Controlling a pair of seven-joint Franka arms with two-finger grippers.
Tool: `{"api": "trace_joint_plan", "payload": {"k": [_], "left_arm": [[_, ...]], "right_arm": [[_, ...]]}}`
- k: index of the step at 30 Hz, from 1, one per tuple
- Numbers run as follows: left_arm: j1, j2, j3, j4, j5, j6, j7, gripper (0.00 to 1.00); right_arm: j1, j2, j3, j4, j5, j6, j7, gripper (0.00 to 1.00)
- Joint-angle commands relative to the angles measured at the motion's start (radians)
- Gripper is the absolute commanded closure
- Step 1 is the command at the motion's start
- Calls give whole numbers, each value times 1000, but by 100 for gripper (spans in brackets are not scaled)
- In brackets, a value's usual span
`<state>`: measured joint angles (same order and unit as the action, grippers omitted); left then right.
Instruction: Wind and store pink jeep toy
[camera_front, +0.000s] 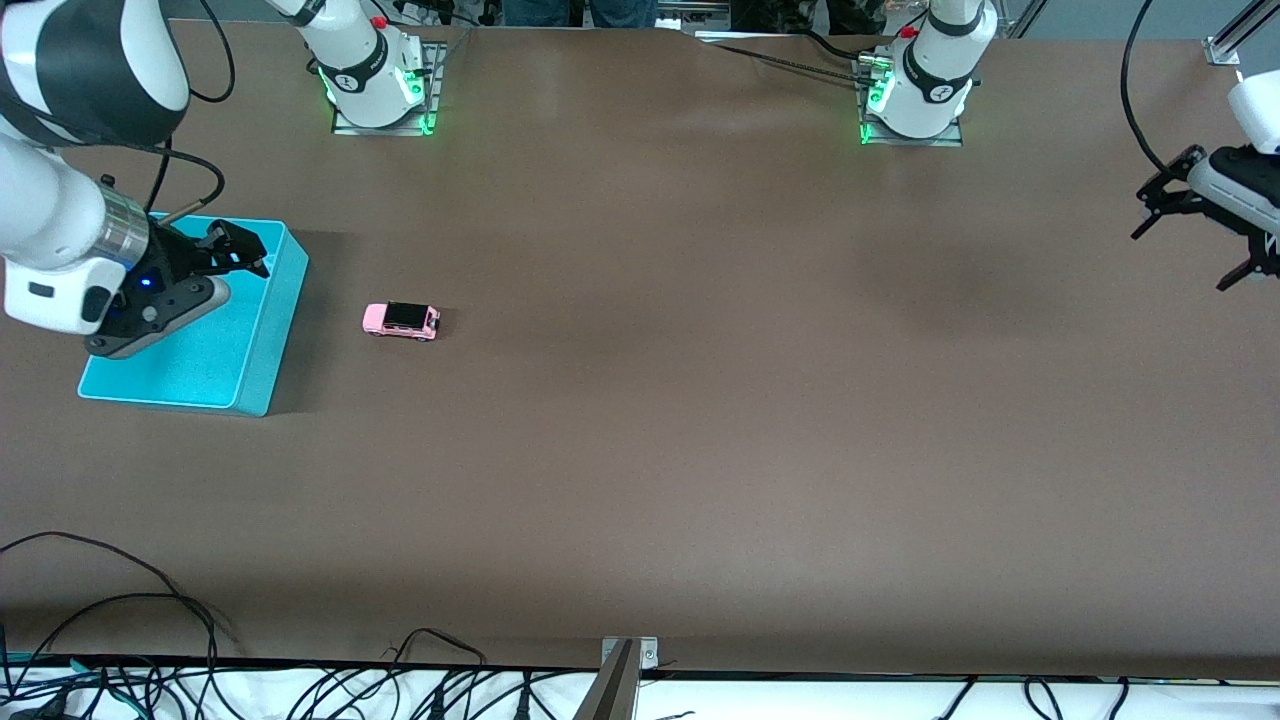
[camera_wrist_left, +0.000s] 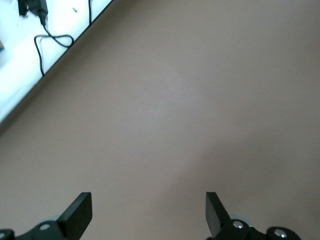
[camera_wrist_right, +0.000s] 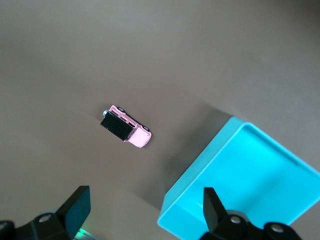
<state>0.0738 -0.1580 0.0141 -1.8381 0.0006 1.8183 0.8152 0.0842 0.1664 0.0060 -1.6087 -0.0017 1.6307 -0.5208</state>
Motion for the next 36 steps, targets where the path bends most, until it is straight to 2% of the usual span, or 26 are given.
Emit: {"api": "trace_joint_plan", "payload": {"k": [1, 5, 9, 13, 18, 20, 22, 27, 30, 36], "left_arm": [[-2, 9, -46, 92, 51, -122, -181, 0], [-2, 9, -78, 137, 62, -203, -289, 0], [-2, 9, -83, 197, 62, -287, -375, 0], [-2, 11, -103, 232, 62, -336, -471, 0], [-6, 25, -135, 237, 53, -356, -677, 0], [-6, 43, -143, 253, 45, -363, -753, 0], [-8, 78, -143, 301, 44, -395, -803, 0], [-8, 144, -132, 414, 45, -447, -814, 0], [-22, 149, -120, 416, 45, -447, -812, 0], [-109, 147, -52, 410, 48, -447, -820, 0]], "right_arm": [[-1, 2, 0, -77, 17, 78, -211, 0], [0, -1, 8, -140, 20, 123, -288, 0], [2, -2, 49, -206, 20, 161, -304, 0], [2, -22, 94, -324, 22, 293, -375, 0], [2, -27, 107, -476, 25, 469, -435, 0], [2, -41, 143, -529, 26, 536, -438, 0], [2, -50, 166, -589, 25, 605, -439, 0], [2, -51, 173, -688, 25, 731, -455, 0], [2, -44, 173, -708, 25, 761, -490, 0], [2, -39, 173, -786, 25, 857, -501, 0]]}}
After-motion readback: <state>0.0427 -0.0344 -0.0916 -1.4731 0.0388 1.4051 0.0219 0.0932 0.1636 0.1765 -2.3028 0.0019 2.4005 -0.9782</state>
